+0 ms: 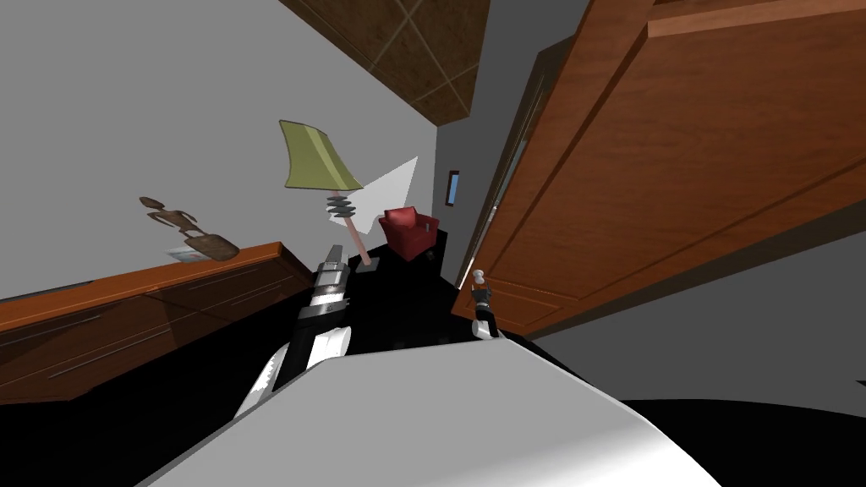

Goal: Pull the door open

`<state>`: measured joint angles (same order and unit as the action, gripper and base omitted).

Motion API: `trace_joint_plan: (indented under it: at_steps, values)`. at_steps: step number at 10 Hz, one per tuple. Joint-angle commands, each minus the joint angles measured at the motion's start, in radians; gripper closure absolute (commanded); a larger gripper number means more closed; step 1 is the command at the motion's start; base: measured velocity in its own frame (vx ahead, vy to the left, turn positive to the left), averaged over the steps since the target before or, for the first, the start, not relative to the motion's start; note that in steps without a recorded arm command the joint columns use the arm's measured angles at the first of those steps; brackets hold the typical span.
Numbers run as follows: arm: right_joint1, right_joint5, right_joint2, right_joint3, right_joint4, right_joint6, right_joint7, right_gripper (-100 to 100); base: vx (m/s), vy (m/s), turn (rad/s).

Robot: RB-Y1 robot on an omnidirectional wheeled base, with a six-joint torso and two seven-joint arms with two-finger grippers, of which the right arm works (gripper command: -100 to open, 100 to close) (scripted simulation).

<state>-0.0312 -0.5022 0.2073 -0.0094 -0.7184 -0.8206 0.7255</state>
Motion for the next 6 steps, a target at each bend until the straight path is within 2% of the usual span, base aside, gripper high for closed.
trace_joint_plan:
  at_steps: [1,5,6]
  values:
    - [0.000,-0.004,-0.004,-0.001,-0.003,0.001,0.029,-100,-0.043,-0.009,0.025]
    - [-0.014,-0.029,-0.025,-0.003,0.001,-0.001,0.146,-100,-0.055,-0.014,0.042]
    - [-0.014,-0.029,-0.025,-0.003,0.001,-0.001,0.153,-100,-0.040,-0.004,0.018]
